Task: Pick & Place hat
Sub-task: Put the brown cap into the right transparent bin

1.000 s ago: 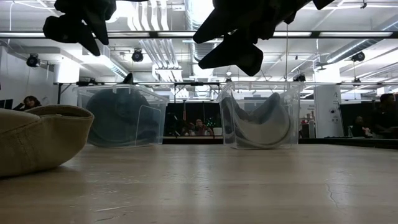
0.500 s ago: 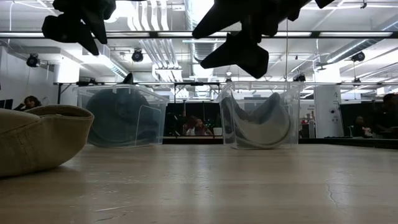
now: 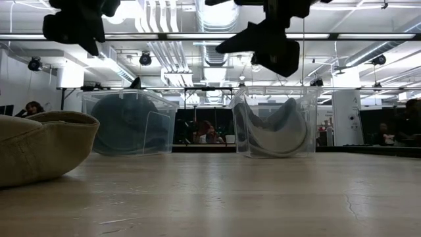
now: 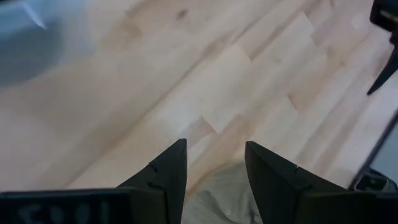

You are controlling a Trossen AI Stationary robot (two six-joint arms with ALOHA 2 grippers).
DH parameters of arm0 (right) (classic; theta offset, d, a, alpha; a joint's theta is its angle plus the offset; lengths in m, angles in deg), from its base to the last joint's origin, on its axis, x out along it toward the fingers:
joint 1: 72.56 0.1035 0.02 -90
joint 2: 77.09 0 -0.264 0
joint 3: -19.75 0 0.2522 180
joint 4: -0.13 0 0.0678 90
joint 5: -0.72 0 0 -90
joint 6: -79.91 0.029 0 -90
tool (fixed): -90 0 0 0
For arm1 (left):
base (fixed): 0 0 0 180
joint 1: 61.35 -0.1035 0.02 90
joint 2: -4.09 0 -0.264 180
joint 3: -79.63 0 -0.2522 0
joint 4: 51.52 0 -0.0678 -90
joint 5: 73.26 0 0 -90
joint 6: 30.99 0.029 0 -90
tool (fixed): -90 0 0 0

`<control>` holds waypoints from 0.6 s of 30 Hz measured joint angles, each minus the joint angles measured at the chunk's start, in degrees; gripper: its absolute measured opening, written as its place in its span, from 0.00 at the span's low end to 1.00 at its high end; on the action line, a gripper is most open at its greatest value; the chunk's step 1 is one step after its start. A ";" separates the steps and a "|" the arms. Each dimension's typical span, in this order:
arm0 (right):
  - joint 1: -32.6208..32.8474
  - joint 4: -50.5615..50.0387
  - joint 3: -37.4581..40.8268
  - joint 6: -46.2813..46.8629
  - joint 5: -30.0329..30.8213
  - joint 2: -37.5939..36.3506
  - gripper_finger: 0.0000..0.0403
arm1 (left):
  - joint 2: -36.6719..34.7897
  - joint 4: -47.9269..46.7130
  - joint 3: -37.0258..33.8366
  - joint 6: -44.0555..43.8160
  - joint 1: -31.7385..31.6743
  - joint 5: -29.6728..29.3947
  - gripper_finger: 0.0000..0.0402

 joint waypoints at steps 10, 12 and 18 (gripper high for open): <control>1.76 2.20 0.00 -3.35 1.43 0.00 0.54 | -0.02 2.48 -4.51 -4.80 7.49 -0.10 0.38; 1.88 2.18 0.00 -4.81 1.31 0.00 0.54 | -0.02 3.35 -5.40 -4.80 8.67 -1.03 0.38; 2.02 3.34 0.00 -5.67 1.38 0.68 0.54 | -0.02 5.08 -7.59 -9.38 9.83 -1.31 0.38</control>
